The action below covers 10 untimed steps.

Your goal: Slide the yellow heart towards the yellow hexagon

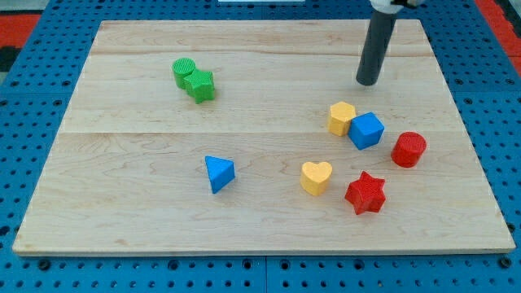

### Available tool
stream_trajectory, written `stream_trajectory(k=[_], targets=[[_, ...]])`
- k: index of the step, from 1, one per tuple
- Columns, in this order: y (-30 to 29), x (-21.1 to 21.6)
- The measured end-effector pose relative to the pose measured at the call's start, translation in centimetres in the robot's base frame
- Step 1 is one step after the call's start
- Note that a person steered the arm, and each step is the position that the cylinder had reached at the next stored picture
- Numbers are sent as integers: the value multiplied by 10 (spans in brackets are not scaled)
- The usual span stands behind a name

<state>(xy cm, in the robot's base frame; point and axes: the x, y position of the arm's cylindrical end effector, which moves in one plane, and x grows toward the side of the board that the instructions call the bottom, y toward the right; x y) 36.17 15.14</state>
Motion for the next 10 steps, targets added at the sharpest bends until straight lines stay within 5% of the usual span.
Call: stream_trajectory(k=[2,4,6,10], targets=[[-154,62],[-152,188],[-61,187],[-101,139]])
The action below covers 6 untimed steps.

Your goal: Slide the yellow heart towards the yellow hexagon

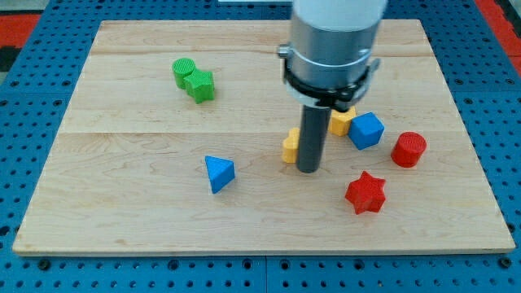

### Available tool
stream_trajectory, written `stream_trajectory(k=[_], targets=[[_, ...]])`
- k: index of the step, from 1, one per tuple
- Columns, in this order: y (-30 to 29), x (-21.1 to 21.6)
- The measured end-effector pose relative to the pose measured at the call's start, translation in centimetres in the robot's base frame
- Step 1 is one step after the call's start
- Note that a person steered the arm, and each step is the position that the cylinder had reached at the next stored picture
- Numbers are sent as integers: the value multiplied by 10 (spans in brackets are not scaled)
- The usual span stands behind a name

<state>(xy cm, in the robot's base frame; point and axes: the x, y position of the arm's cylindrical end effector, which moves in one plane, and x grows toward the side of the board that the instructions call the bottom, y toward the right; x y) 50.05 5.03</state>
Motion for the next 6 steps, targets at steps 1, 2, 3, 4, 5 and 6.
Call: stream_trajectory(k=[1,2,3,4,5,6], targets=[[-24,-7],[-60,-13],[-50,-24],[-6,-24],[19,-34],[36,-70]])
